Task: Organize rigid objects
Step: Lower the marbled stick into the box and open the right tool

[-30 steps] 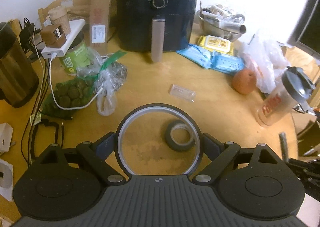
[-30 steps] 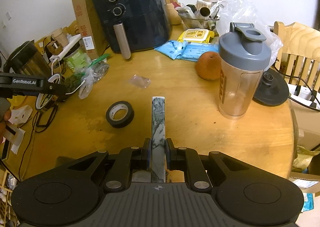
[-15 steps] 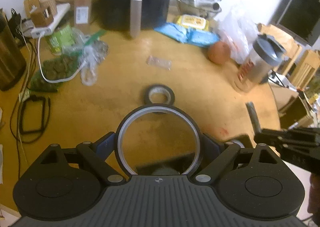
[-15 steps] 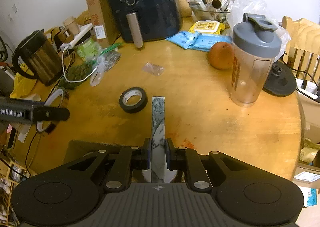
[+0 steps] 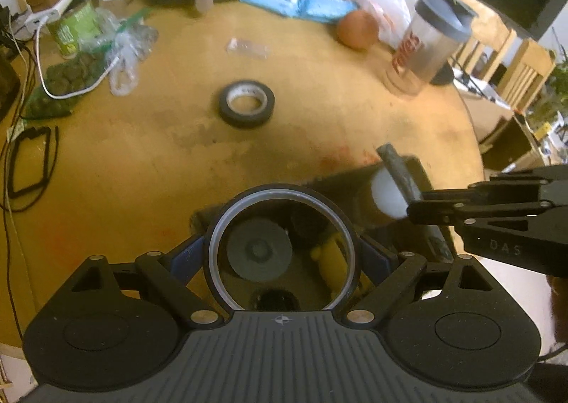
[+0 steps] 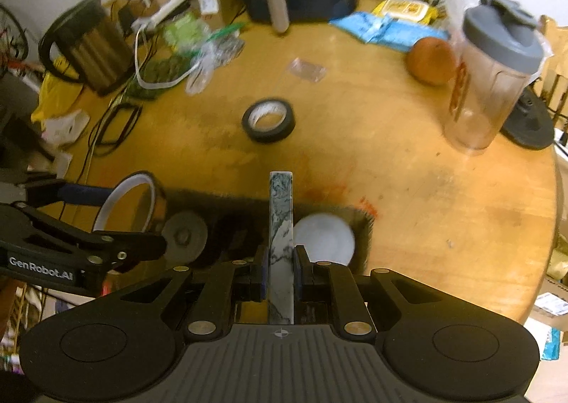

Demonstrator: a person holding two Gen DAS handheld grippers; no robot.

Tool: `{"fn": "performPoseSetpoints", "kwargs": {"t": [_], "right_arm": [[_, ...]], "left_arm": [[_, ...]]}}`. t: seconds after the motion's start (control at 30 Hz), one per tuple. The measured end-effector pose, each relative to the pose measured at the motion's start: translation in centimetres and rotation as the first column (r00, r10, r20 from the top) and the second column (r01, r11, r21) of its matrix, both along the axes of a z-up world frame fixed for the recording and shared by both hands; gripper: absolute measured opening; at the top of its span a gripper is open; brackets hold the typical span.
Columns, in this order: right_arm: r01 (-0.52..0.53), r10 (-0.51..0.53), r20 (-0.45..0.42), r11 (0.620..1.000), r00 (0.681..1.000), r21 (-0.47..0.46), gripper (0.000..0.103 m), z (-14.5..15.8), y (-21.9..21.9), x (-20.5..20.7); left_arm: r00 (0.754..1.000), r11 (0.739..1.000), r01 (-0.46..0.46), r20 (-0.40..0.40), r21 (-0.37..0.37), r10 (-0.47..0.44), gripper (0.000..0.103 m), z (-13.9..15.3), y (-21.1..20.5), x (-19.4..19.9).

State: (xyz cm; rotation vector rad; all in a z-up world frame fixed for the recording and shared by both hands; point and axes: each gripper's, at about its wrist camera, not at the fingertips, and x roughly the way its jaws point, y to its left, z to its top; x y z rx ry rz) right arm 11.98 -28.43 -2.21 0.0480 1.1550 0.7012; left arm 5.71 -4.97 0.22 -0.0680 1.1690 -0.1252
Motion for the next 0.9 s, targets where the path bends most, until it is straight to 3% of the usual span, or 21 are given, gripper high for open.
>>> {"fn": "performPoseSetpoints", "kwargs": {"t": [0.23, 0.6, 0.63, 0.67, 0.73, 0.83, 0.9], "right_arm": [[-0.060, 0.059, -0.025, 0.998, 0.998, -0.032, 0.017, -0.5, 0.8, -0.8], [-0.094, 0.094, -0.001, 0.993, 0.996, -0.067, 0.018, -0.5, 1.3, -1.1], [-0.097, 0.099, 0.015, 0.992, 0.995, -0.078, 0.028, -0.3, 1.4, -1.2], [-0.104, 0.108, 0.034, 0.990, 0.994, -0.095, 0.058, -0.1, 1.5, -1.3], [-0.116, 0.126, 0.071, 0.984, 0.989, -0.135, 0.090, 0.1, 1.7, -1.5], [-0.137, 0.155, 0.096, 0.976, 0.983, -0.168, 0.103, 0.0, 1.4, -1.6], [-0.130, 0.144, 0.088, 0.980, 0.986, -0.154, 0.103, -0.1, 0.9, -1.4]], "left_arm": [[0.999, 1.000, 0.016, -0.041, 0.006, -0.016, 0.091, -1.1, -0.4, -0.6], [1.000, 1.000, -0.003, -0.026, 0.005, 0.003, 0.092, -0.8, -0.3, -0.9], [1.000, 1.000, -0.003, -0.027, 0.000, 0.003, 0.092, -0.9, -0.2, -0.9], [1.000, 1.000, -0.002, -0.029, -0.003, 0.002, 0.092, -0.9, -0.2, -1.0], [0.999, 1.000, -0.004, -0.037, 0.005, 0.004, 0.093, -1.0, 0.0, -1.0], [0.999, 1.000, -0.009, -0.048, 0.017, 0.010, 0.103, -1.0, 0.4, -1.1], [0.998, 0.999, -0.025, -0.053, 0.034, 0.026, 0.103, -1.0, 0.6, -1.2]]}}
